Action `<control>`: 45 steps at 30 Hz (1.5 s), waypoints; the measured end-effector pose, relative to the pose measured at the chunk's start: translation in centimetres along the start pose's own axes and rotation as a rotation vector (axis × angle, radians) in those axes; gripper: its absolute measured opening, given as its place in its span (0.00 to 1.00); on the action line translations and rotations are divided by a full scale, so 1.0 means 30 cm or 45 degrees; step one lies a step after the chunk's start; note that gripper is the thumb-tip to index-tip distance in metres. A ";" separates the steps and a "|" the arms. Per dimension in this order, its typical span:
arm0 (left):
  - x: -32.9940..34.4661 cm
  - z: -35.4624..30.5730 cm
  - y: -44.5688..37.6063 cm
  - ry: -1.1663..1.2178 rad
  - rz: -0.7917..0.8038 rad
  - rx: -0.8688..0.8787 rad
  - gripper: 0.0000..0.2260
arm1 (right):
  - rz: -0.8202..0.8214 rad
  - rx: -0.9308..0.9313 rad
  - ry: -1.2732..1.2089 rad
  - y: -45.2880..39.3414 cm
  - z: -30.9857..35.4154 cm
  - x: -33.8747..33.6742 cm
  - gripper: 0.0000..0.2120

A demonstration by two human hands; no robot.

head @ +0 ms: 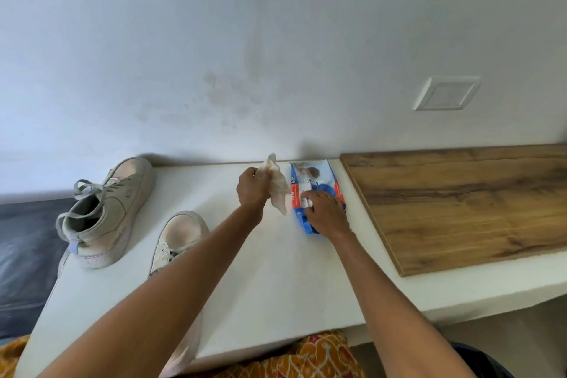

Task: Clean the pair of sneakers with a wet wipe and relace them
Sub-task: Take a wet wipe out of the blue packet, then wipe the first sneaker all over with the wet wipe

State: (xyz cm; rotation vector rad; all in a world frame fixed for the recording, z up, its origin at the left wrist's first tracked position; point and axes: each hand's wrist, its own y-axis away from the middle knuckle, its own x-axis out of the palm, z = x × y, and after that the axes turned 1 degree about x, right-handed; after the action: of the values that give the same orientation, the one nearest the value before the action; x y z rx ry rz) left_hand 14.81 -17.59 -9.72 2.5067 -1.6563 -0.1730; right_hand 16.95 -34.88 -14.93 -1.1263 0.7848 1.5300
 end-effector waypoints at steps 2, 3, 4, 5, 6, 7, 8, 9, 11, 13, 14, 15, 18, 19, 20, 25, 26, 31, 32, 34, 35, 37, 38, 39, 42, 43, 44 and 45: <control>0.009 -0.004 -0.016 -0.005 0.096 0.015 0.26 | 0.005 0.004 -0.015 -0.031 -0.032 -0.029 0.14; 0.014 -0.005 -0.020 -0.008 0.120 0.013 0.25 | 0.004 0.012 -0.026 -0.043 -0.047 -0.043 0.14; 0.017 -0.008 -0.016 -0.003 0.134 0.008 0.22 | -0.005 0.020 -0.033 -0.054 -0.066 -0.055 0.13; 0.019 -0.012 -0.005 0.018 0.149 0.015 0.18 | -0.015 0.046 -0.031 -0.060 -0.079 -0.068 0.13; 0.018 -0.014 0.005 0.052 0.173 0.028 0.13 | -0.043 0.066 -0.025 -0.066 -0.092 -0.074 0.13; 0.015 -0.019 0.021 0.072 0.216 0.044 0.10 | -0.086 0.089 -0.021 -0.066 -0.094 -0.082 0.14; 0.007 -0.018 0.033 0.091 0.258 0.054 0.09 | -0.164 0.090 -0.019 -0.066 -0.090 -0.084 0.13; 0.000 -0.016 0.042 0.124 0.305 0.047 0.08 | -0.247 0.104 -0.028 -0.059 -0.074 -0.086 0.13; -0.026 -0.021 0.062 0.214 0.370 0.013 0.08 | -0.406 0.103 -0.112 -0.029 0.000 -0.093 0.11; -0.060 -0.033 0.089 0.280 0.404 -0.020 0.12 | -0.449 0.061 -0.293 0.011 0.096 -0.104 0.08; -0.074 -0.038 0.101 0.302 0.421 -0.021 0.13 | -0.424 0.053 -0.453 0.031 0.145 -0.117 0.07; -0.095 -0.049 0.120 0.307 0.438 -0.003 0.12 | -0.322 0.096 -0.676 0.058 0.206 -0.141 0.08; -0.176 -0.090 0.181 0.255 0.473 0.026 0.12 | 0.087 0.249 -1.293 0.146 0.367 -0.212 0.15; -0.202 -0.104 0.199 0.204 0.495 0.031 0.13 | 0.142 0.252 -1.298 0.166 0.396 -0.214 0.14; -0.235 -0.116 0.218 0.162 0.514 0.035 0.15 | 0.172 0.255 -1.312 0.191 0.430 -0.218 0.11; -0.394 -0.147 0.294 0.284 0.466 0.017 0.13 | 0.193 0.225 -1.773 0.285 0.543 -0.195 0.06; -0.429 -0.146 0.302 0.411 0.388 0.012 0.15 | 0.187 0.234 -1.903 0.312 0.569 -0.192 0.07; -0.617 -0.105 0.363 0.675 0.153 -0.032 0.10 | 0.149 0.295 -2.190 0.425 0.670 -0.142 0.13; -0.643 -0.098 0.378 0.556 0.198 -0.073 0.05 | 0.129 0.317 -2.195 0.441 0.686 -0.134 0.13; -0.674 -0.092 0.409 0.189 0.354 -0.134 0.16 | 0.119 0.330 -2.162 0.463 0.722 -0.127 0.12; -0.685 -0.098 0.422 0.056 0.427 -0.138 0.21 | 0.133 0.314 -2.122 0.467 0.738 -0.124 0.14; -0.701 -0.109 0.445 -0.089 0.533 -0.088 0.20 | 0.165 0.288 -2.049 0.477 0.768 -0.126 0.16; -0.706 -0.115 0.449 -0.108 0.584 -0.064 0.16 | 0.177 0.279 -2.045 0.482 0.781 -0.133 0.16; -0.707 -0.122 0.453 -0.070 0.606 -0.055 0.12 | 0.176 0.275 -2.063 0.485 0.789 -0.139 0.14; -0.710 -0.126 0.441 0.338 0.407 -0.099 0.05 | 0.126 0.271 -2.114 0.497 0.805 -0.157 0.01; -0.709 -0.130 0.440 0.461 0.344 -0.110 0.05 | 0.123 0.264 -2.114 0.501 0.805 -0.154 0.04; -0.710 -0.133 0.443 0.517 0.308 -0.113 0.05 | 0.138 0.270 -2.107 0.509 0.805 -0.152 0.06; -0.708 -0.133 0.447 0.535 0.299 -0.114 0.06 | 0.146 0.287 -2.103 0.517 0.807 -0.147 0.07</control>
State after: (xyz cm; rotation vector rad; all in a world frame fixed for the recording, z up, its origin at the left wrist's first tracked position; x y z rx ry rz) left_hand -4.95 -3.07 -2.99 2.0764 -1.6942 0.2777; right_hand -4.21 -18.54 -3.48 0.5120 -0.1665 1.7726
